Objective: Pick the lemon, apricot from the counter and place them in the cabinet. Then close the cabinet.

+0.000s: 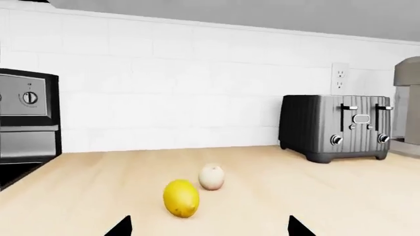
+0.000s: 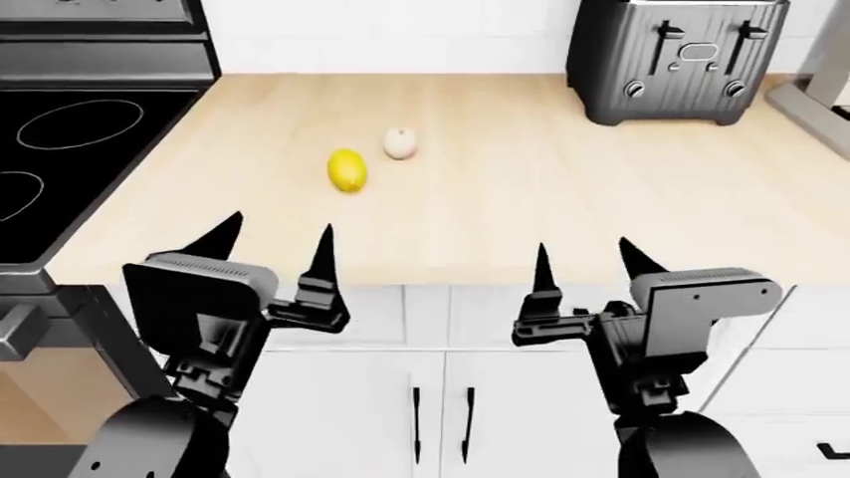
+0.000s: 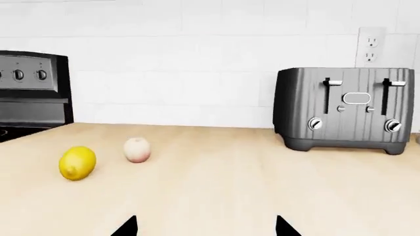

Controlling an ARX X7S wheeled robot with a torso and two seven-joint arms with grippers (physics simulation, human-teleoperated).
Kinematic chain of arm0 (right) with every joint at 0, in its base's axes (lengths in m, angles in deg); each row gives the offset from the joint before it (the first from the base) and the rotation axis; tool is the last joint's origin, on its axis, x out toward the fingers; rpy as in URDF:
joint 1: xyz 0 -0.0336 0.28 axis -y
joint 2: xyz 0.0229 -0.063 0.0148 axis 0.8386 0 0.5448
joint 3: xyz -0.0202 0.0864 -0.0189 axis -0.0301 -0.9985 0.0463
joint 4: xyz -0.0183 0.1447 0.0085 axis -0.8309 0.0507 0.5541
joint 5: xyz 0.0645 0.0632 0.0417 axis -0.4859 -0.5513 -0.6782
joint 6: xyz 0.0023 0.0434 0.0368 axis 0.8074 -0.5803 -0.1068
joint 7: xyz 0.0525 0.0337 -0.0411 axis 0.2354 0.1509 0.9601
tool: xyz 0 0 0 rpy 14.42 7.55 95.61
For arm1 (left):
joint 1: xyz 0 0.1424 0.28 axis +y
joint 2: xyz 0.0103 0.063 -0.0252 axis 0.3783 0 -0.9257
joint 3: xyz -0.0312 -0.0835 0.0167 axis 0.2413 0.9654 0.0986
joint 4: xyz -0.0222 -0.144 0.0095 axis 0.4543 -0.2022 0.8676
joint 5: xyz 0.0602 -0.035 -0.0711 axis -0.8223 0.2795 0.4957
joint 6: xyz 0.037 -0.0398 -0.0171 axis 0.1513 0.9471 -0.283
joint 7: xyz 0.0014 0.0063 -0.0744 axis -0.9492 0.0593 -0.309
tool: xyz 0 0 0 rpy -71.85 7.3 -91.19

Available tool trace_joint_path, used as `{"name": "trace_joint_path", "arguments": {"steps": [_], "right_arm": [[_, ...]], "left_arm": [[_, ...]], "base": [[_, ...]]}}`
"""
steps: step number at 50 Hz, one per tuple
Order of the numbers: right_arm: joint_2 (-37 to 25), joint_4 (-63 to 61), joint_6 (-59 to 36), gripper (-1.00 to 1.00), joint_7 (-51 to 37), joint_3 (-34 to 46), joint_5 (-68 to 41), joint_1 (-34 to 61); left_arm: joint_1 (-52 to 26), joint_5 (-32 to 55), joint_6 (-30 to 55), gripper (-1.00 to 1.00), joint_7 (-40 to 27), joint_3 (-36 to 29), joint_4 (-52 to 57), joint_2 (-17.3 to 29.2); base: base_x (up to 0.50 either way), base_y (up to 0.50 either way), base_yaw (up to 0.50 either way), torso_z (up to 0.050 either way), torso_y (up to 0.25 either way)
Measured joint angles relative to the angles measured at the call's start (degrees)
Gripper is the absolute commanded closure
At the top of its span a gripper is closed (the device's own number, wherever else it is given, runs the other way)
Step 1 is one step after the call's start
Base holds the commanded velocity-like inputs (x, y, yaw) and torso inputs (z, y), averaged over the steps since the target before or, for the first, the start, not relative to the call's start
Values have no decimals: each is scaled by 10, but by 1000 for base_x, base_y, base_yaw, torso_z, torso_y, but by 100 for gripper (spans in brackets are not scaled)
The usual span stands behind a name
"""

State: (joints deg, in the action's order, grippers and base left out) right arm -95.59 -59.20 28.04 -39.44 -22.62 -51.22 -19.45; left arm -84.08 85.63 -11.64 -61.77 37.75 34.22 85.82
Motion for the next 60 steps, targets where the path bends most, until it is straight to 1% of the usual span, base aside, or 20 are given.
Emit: {"name": "trace_joint_path", "arguments": {"steps": [11, 16, 20, 35, 51, 56, 60], "right_arm": [[-29, -81, -120, -100, 19, -41, -73, 80], [-39, -105, -163, -100, 26, -62, -104, 108], [-48, -121, -193, -100, 29, -76, -124, 129], [-73, -160, -262, -100, 38, -107, -180, 176], [-87, -179, -316, -100, 37, -137, -228, 215], [-86, -180, -336, -100, 32, -149, -244, 228], [-84, -178, -354, -100, 25, -164, -258, 240]], "left_arm": [[-87, 87, 145, -100, 7, 34, 78, 43], [-121, 116, 193, -100, 4, 47, 100, 56], [-142, 136, 222, -100, 3, 55, 114, 63], [-176, 171, 273, -100, -2, 70, 143, 84], [-209, 185, 318, -100, -16, 64, 155, 104], [-224, 188, 339, -100, -25, 61, 158, 110], [-234, 189, 355, -100, -32, 56, 163, 115]], "base": [[462, 92, 0, 50, 0], [470, 125, 0, 50, 0], [421, 424, 0, 50, 0], [288, 497, 0, 43, 0], [274, 489, 0, 2, 0], [223, 44, 0, 0, 0], [30, -436, 0, 0, 0]]}}
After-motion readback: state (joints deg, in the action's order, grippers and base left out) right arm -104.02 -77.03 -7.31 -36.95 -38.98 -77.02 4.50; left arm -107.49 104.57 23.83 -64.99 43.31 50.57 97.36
